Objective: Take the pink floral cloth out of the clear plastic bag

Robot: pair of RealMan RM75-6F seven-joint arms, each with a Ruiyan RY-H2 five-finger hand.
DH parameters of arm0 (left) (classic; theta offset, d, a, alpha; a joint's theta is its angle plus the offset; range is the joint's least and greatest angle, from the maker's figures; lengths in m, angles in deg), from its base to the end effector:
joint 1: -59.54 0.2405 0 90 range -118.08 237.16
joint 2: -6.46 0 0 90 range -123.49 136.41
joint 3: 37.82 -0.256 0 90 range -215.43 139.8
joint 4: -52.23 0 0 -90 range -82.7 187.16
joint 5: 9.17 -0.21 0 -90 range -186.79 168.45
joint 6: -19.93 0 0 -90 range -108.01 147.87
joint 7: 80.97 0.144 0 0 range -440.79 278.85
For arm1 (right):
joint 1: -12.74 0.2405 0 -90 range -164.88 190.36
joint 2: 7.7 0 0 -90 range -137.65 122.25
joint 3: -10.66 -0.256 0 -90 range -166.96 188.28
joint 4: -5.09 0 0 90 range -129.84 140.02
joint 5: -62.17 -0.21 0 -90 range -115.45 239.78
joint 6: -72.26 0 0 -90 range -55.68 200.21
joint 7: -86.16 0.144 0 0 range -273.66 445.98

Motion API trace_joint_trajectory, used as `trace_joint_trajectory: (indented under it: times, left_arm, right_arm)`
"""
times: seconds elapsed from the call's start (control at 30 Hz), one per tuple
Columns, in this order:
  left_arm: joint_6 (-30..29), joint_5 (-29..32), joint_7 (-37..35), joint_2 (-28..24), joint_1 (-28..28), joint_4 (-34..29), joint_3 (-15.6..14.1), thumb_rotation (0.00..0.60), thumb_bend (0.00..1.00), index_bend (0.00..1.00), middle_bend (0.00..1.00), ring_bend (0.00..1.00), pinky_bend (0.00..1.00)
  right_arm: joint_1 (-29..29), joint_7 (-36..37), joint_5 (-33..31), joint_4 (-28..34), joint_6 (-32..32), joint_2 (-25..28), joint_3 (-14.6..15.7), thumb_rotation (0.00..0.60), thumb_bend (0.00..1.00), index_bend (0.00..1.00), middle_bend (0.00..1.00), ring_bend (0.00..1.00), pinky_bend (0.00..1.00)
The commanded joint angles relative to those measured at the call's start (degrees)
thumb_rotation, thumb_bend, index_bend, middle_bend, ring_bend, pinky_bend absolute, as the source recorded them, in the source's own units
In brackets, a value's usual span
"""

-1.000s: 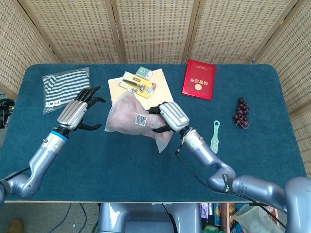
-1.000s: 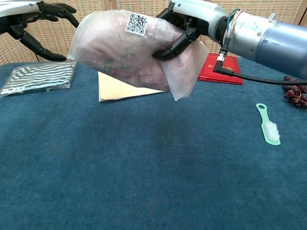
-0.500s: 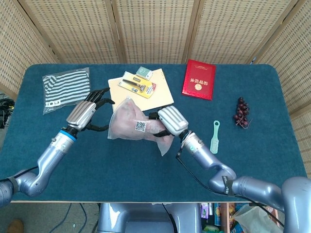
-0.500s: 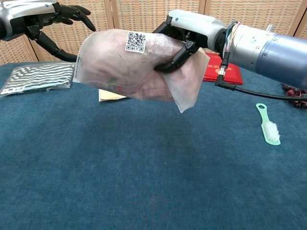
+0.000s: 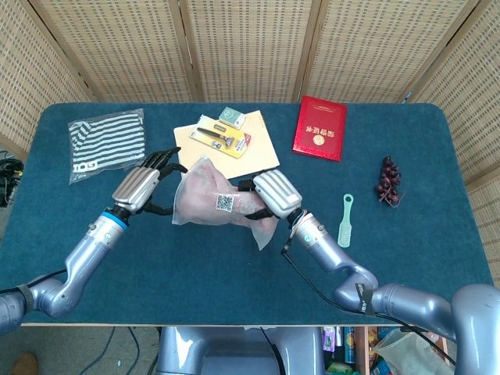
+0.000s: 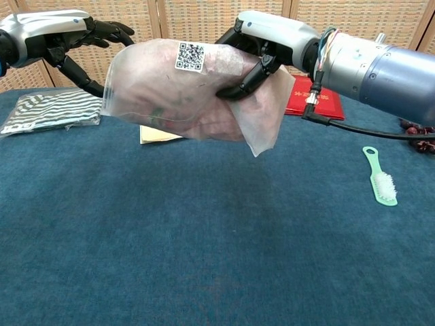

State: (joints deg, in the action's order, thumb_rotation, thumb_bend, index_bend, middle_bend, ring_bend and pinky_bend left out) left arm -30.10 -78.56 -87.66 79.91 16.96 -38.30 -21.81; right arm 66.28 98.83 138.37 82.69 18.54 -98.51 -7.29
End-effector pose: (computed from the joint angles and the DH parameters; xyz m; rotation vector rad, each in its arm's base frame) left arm -0.1375 0.3746 0.0720 -1.7590 -1.1706 -1.1977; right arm -0.0476 -0.3914 0.0017 1.8675 -1.1076 1.4901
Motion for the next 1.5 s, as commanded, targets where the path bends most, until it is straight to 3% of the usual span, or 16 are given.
trace_joint_trajectory:
  times: [0.03,0.8,0.9,1.1,1.5]
  left_arm:
    - [0.08,0.26,0.25,0.33,-0.29,-0.09,-0.08,0.600,0.22,0.27,0.00,0.00,0.00]
    - [0.73,2.38,3.26,4.88,-3.75,-0.49,-0.36,0.600,0.22,0.27,0.00,0.00,0.00]
    - [0.55,2.94,3.57,5.19,-3.92,-0.48,-0.28,0.600,0.24,0.34,0.00,0.00,0.00]
    - [1.14,3.97,2.41,5.51,-4.30,-0.76,0.12,0.600,0.44,0.54,0.00,0.00,0.00]
    - [1.41,3.27,3.60,6.41,-5.03,1.08,-1.06,0.600,0.48,0.62,0.00,0.00,0.00]
  right_arm:
    - [0.04,-0.12,0.03,0.13,-0.01,-0.02,0.09,0.600,0.49,0.63,0.68,0.59,0.45]
    - [1.09,-5.25,-4.43,2.86,0.45,-0.52,-1.78,0.600,0.49,0.63,0.69,0.59,0.45]
    - [1.07,-5.66,-4.66,3.23,0.48,-0.44,-1.71,0.600,0.49,0.63,0.69,0.59,0.45]
    - [1.03,-6.12,-4.92,3.70,0.47,-0.39,-1.57,0.600,0.49,0.63,0.69,0.59,0.45]
    - [0.36,-6.58,-4.88,4.79,0.55,0.23,-0.49,0.600,0.49,0.63,0.69,0.59,0.45]
